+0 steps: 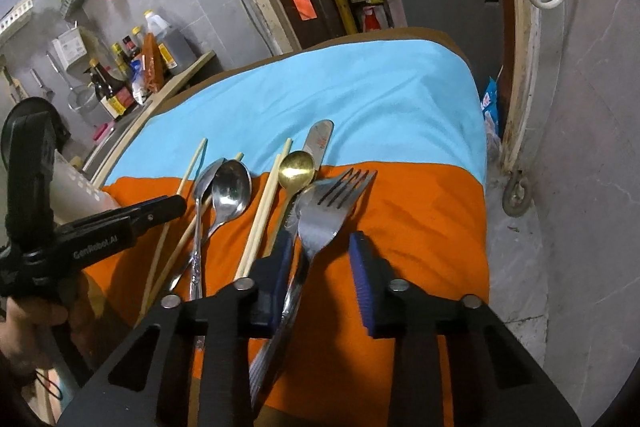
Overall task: Organize utensils
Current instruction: 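Grasp the silver fork with the right tool while the left tool grasps a wooden chopstick, then lift the fork with the right tool while the left tool lifts the chopstick toward the holder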
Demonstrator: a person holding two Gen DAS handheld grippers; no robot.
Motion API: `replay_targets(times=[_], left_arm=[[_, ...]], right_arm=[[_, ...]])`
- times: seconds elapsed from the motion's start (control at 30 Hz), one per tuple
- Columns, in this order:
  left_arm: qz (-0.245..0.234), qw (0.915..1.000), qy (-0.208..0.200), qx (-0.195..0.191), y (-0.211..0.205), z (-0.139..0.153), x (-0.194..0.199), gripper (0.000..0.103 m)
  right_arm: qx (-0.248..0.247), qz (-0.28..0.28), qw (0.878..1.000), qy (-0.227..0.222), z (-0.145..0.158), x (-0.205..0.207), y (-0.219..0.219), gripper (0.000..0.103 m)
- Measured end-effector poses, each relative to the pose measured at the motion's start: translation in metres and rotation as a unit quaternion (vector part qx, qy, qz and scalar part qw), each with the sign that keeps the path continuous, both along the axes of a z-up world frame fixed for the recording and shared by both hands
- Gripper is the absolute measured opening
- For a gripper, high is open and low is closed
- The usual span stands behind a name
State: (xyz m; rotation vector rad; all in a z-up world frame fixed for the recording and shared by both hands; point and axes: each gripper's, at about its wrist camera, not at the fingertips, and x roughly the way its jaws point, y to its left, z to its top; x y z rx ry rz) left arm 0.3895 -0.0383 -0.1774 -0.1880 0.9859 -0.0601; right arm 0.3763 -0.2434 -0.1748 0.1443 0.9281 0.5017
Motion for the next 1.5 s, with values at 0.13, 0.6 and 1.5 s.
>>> replay_targets(times=[0.13, 0.6, 1.5], left_arm=[[0.003, 0.9990, 0.015, -0.041, 0.011, -0.003, 0.007, 0.016], [-0.009, 0.9975, 0.048, -0.050, 0.014, -0.001, 0.020, 0.002], [-0.002, 0.9714, -0.202, -0.125, 0.050, 0.111, -0.086, 0.002]], right_arm=[[0.008, 0.001, 1.000, 0.003, 0.000, 0.000, -0.005, 0.012], [0.067, 0.000, 0.996, 0.062, -0.010, 0.019, -0.011, 0.007], [0.076, -0.013, 0.980, -0.185, 0.089, -0.077, 0.030, 0.001]])
